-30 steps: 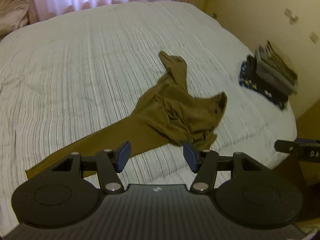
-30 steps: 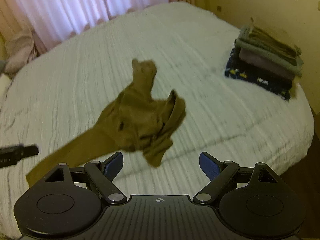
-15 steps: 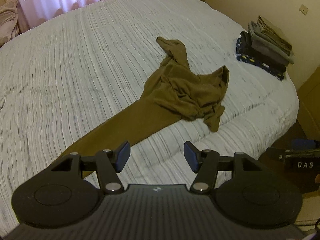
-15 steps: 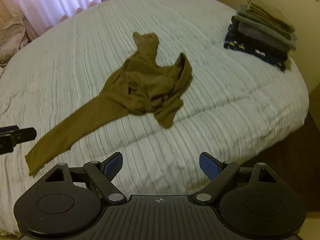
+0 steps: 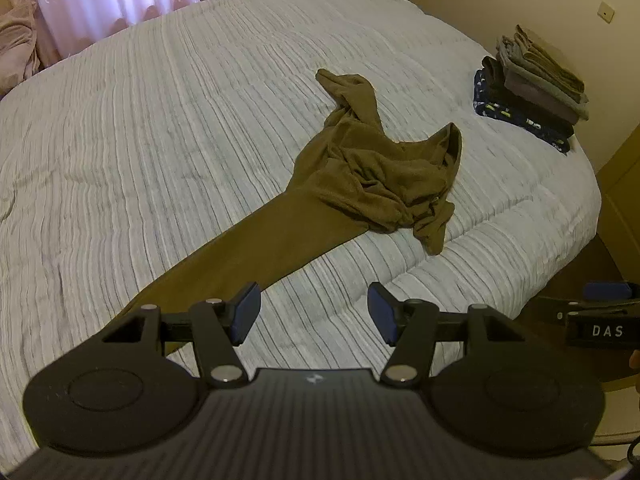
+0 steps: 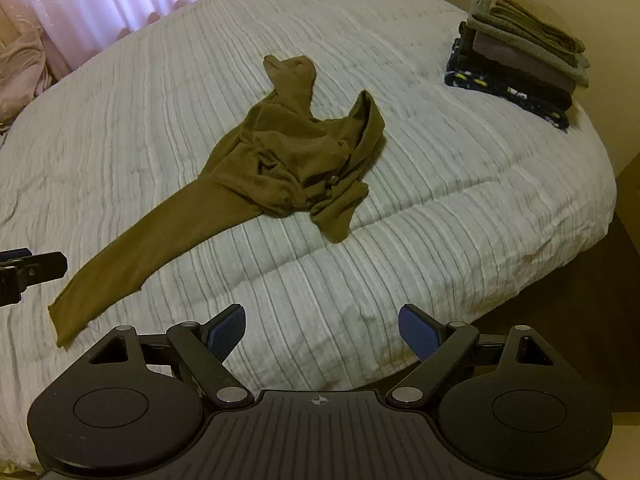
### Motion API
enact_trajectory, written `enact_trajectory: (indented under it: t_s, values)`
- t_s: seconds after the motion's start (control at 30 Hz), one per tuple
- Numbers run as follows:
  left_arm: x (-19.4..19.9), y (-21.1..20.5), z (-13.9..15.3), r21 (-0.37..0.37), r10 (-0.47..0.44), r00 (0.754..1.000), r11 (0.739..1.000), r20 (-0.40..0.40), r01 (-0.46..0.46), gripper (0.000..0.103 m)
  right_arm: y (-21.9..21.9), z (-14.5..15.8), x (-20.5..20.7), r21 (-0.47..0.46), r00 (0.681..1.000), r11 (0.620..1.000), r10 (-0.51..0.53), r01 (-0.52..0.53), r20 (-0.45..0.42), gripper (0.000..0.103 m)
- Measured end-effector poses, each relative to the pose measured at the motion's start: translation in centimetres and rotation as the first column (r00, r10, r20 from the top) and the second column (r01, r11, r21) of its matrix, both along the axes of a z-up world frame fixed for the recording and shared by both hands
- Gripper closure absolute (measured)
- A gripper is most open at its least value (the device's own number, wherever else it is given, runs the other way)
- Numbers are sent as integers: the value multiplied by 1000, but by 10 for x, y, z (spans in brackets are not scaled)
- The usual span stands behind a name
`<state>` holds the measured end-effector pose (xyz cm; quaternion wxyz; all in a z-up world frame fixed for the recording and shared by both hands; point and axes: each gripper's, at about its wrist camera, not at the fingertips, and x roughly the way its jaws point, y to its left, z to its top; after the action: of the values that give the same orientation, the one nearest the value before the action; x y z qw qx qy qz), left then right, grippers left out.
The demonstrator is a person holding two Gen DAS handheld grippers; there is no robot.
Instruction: Fold clothes
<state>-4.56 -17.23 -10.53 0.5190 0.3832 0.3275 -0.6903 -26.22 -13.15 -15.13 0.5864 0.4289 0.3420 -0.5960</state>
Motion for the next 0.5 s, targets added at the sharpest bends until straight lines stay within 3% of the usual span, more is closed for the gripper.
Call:
enact_trajectory:
  t_s: [0.5]
  values:
    - [-85,-63,-8,6,145,989,989,4,-145,48,-99,8,-93,-19,992,992,125,-126,-23,16]
